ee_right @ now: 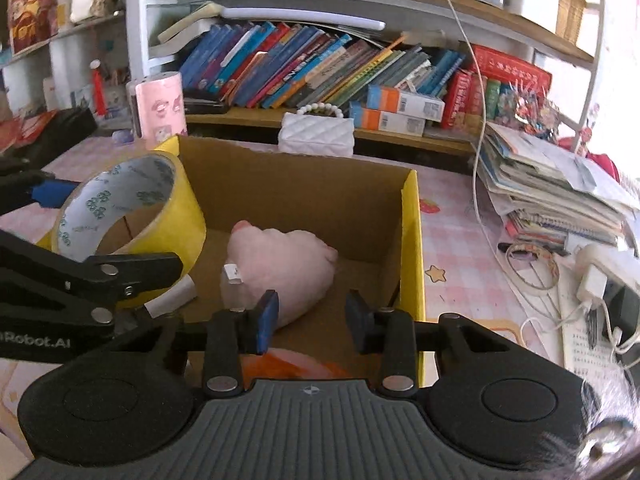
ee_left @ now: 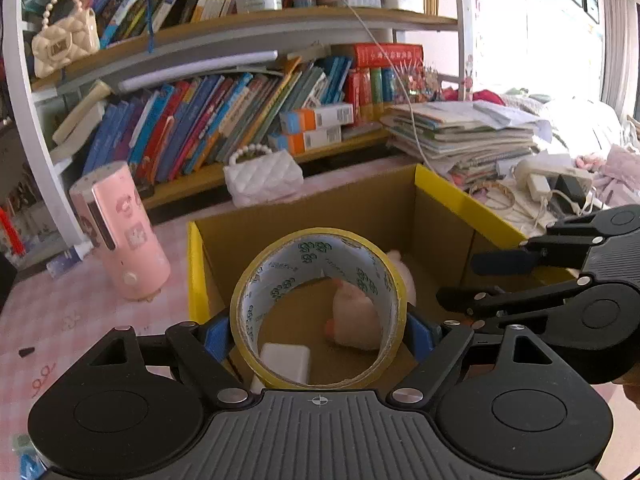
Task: Organize objects
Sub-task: 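Lower the tape roll and duck into the box and open both tools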
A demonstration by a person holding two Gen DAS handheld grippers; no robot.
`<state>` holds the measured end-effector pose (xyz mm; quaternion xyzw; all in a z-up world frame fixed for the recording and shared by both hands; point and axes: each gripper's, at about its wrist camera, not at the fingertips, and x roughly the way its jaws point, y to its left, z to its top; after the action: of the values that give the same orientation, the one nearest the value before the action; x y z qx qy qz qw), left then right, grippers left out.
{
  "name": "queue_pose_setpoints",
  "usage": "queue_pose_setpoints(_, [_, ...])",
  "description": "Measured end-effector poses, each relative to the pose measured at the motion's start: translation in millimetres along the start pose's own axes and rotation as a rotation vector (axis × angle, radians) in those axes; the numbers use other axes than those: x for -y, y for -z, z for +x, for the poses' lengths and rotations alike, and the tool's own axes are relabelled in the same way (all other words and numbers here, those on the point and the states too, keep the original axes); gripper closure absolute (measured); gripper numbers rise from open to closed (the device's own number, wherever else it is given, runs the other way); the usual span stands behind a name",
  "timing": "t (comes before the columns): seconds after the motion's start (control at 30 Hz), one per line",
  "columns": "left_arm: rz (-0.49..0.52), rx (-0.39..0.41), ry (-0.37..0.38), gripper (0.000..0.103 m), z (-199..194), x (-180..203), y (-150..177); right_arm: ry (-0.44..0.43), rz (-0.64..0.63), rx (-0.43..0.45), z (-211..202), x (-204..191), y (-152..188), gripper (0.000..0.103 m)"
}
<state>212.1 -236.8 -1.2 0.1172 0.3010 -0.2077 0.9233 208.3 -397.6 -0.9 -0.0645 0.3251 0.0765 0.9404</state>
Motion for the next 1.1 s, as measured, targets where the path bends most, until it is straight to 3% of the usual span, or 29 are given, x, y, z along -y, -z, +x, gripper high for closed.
queue_pose_setpoints(0.5, [-0.032, -0.05, 0.01, 0.017, -2, -2, 10, 0.053, 0.032, 0.052, -24, 0, 9, 0.057])
queue_pose_setpoints(0.6, [-0.015, -0.018, 0.0, 0.008, -8, 0, 11, 0.076, 0.065, 0.065, -33, 2, 12, 0.057])
queue_pose_setpoints(0.8, [0.015, 0.045, 0.005, 0.007, -30, 9, 11, 0.09, 0.118, 0.103, -53, 1, 17, 0.057])
queue_pose_setpoints(1.1, [-0.022, 0.122, 0.006, 0.007, -77, 4, 24, 0.144, 0.199, 0.161, -86, -10, 24, 0.054])
